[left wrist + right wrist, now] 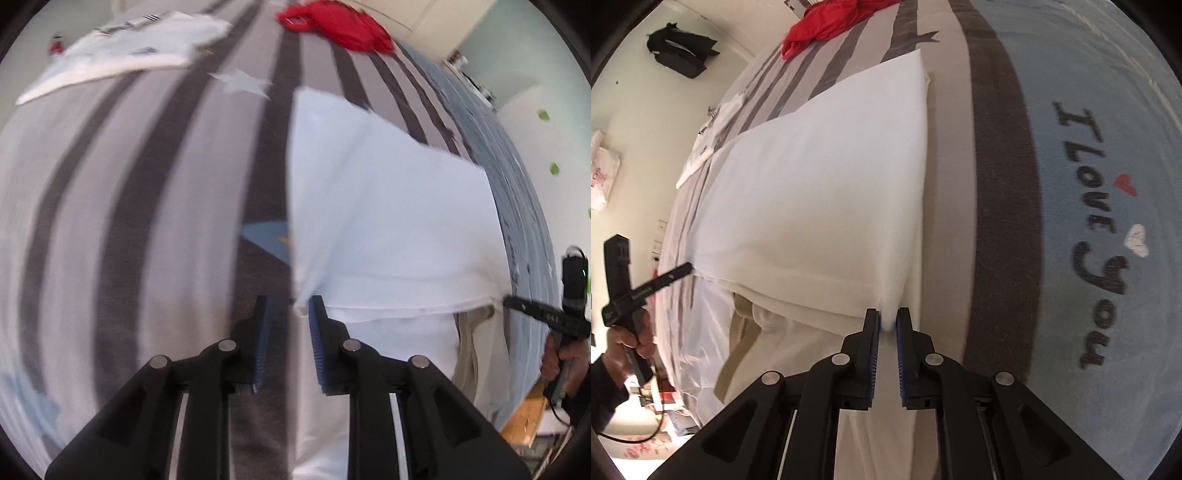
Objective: Fold clothes
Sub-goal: 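Open both grippers and lift them off the folded white shirt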
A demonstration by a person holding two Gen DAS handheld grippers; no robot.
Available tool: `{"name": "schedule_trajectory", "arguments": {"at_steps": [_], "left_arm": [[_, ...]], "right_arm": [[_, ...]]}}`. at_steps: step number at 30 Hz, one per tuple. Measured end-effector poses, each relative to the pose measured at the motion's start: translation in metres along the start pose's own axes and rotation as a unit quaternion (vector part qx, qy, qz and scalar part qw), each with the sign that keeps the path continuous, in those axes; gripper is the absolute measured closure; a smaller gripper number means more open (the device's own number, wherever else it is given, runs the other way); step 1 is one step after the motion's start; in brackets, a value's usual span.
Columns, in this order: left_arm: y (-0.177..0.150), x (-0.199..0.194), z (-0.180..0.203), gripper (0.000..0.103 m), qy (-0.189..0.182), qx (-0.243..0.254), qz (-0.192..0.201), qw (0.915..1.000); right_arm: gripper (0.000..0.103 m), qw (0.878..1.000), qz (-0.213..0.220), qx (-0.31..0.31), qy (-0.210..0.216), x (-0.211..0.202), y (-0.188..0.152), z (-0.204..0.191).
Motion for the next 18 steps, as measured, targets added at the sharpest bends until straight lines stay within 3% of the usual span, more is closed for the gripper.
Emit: {"name": "schedule_trajectory", "arguments": {"at_steps": [4,10,14,18], "left_arm": [[0.028,-0.021,-0.003,0.084,0.024,0.005,0.053,0.9983],[0.109,0.011,0.043,0.084,0.014,0.069,0.121,0.9901],[0.147,0.044,0.071,0.084,0.004,0.091,0.129,0.9874],[0.151,0.073,0.068,0.084,0.024,0.100,0.113,0.9883]], "right_arm": [[0.092,0.997,0.060,-0.011,-0.041,-0.030,0.016,0.000],[0.092,0.987,0.144,-0.038,-0.053,-0.022,0.091,-0.039],[0.092,0.981,0.191,-0.015,-0.039,-0.004,0.143,-0.056],[0.092,0.979,0.197,-0.009,-0.044,0.021,0.166,-0.060]]}}
Point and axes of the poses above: each gripper's, at about its wrist camera, not at the fingertips, and x roughly the way its jaws point, z to its right, y to its top, the point moved 9 cm from there along x, roughly the way its jaws point, and after that the axes turned 8 degrees about x, right-handed, at the moved point
